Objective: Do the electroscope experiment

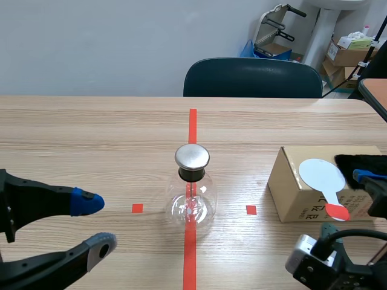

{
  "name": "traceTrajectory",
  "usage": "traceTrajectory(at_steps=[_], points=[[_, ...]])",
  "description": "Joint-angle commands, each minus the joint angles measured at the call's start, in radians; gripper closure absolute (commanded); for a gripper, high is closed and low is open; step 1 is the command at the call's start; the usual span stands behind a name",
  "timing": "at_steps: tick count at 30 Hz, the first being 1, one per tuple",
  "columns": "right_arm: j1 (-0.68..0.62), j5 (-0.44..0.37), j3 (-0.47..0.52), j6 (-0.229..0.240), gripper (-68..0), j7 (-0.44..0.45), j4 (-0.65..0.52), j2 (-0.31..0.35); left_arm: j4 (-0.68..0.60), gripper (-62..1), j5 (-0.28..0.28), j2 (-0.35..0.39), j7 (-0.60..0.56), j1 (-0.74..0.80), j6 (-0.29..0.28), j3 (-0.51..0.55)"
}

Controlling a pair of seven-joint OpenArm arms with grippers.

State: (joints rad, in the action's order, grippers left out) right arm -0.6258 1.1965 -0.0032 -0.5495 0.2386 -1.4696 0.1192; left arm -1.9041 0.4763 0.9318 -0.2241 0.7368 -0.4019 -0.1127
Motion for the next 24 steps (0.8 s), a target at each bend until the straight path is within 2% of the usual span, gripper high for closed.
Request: traceTrajectory(at_steps=[1, 11, 24], points=[[0.019, -0.003, 0.004, -0.003, -67.9, 0.0, 0.003, 0.02, -0.007, -31.7, 0.008, 0.009, -0.029, 0.005, -0.005, -0.01], [0.078, 0.003, 0.004, -0.003, -67.9, 0.021, 0.087, 0.025, -0.007, -31.7, 0.007, 0.013, -0.03, 0.005, -0.005, -0.011], [0.08, 0.005, 0.004, -0.009, -67.9, 0.072, 0.09, 0.024, -0.007, -31.7, 0.006, 0.013, -0.026, 0.005, -0.005, -0.011]])
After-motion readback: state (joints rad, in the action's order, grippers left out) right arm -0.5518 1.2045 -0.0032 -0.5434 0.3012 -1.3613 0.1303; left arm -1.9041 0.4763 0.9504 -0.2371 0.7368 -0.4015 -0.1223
